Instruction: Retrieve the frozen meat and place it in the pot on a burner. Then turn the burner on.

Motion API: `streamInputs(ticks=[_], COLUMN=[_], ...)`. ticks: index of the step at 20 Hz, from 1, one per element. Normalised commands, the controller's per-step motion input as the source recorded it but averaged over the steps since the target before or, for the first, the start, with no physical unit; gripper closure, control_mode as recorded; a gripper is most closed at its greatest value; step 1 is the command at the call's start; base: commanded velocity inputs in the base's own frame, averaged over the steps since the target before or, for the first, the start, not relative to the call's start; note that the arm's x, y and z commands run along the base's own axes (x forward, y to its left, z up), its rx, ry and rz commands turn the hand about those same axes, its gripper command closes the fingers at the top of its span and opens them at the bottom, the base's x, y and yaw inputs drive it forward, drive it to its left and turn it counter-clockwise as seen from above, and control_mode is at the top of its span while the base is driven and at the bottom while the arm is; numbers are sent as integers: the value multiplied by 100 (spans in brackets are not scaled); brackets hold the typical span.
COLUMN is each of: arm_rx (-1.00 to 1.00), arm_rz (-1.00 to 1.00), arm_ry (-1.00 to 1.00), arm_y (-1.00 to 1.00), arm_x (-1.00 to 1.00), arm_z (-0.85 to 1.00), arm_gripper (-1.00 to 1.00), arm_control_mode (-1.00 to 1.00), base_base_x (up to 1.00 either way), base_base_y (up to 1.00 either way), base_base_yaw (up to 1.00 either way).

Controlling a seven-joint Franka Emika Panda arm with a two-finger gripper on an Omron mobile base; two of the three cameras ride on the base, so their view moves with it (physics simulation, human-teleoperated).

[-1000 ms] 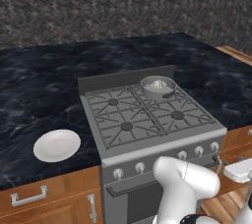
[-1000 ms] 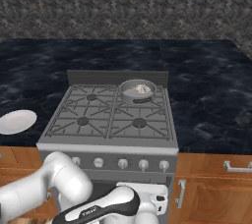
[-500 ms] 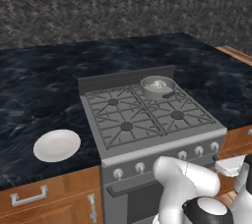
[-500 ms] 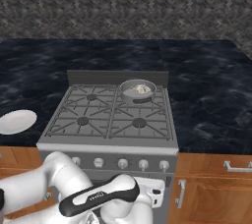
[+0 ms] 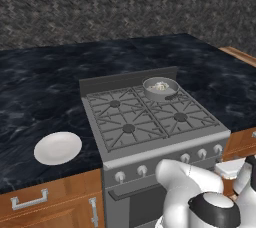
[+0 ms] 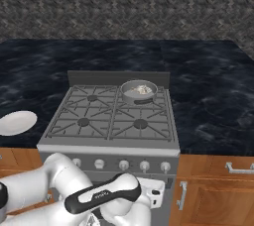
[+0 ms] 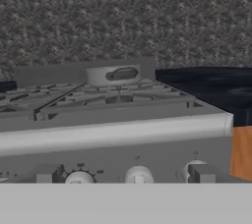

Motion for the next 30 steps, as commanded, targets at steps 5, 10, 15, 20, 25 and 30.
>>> streamInputs(ticks=[5,10,15,20,25,30], arm_rx=[-4,-2,0,0,0,0], arm_rz=[0,0,0,0,0,0], arm_ry=[-6,-6,-1,0,0,0], arm_y=[0,0,0,0,0,0], arm_x=[0,0,3,11,6,14], arm_z=[-18,-19,-16,-17,-18,-19], arm_gripper=[-100,-100,-100,-100,-100,-100], arm_control_mode=[-100,-100,-100,-100,-100,-100], base_base_x=[0,0,0,0,0,0], base_base_y=[0,0,0,0,0,0], base_base_yaw=[0,0,0,0,0,0])
